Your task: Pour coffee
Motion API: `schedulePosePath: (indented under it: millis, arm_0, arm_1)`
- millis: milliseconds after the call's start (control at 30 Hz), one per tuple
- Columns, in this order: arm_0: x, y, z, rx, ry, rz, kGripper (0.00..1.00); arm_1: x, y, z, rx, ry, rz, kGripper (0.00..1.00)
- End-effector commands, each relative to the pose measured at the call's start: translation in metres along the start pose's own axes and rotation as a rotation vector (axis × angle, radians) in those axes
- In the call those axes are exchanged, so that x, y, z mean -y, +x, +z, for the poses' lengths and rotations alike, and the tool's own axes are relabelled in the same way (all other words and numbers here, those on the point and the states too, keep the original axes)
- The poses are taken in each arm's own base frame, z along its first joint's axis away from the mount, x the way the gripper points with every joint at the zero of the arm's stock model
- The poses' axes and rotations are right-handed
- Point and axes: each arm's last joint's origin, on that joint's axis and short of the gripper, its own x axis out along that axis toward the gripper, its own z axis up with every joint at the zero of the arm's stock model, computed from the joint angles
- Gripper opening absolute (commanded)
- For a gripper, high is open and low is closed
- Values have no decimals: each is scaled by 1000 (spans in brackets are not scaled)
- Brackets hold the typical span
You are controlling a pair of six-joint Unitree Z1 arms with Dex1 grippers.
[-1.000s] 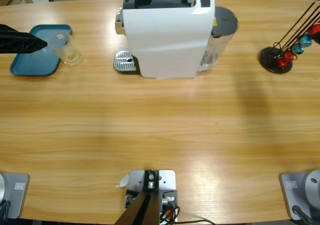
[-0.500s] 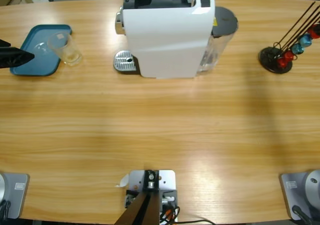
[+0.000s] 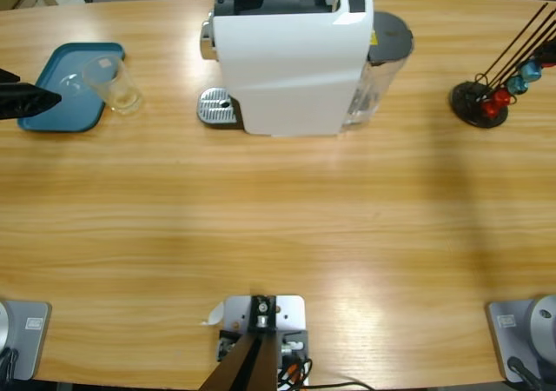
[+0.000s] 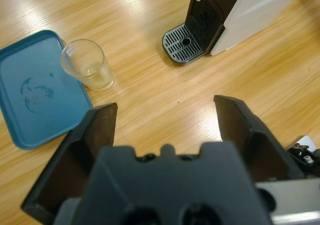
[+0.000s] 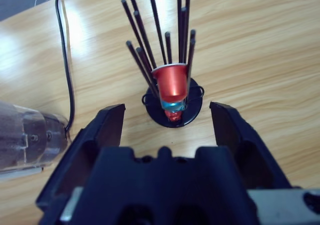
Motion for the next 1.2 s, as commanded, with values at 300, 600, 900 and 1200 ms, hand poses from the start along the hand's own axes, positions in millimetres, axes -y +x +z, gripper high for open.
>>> schedulePosePath:
  millis: [300,600,900,1200]
  arm_0:
    - [0,7,-8,-27,18,16,812]
    - [-1,7,-8,-25,20,24,812]
    - [-1,5,-9,-19,20,22,812]
    - [0,4,-10,-17,23,18,812]
  arm_1:
    - [0,28,-3,-64,-13,-33,680]
    - [0,32,-1,-67,-14,-43,504]
    - [2,34,0,-63,-9,-57,250]
    - [4,31,-1,-48,-9,-59,102]
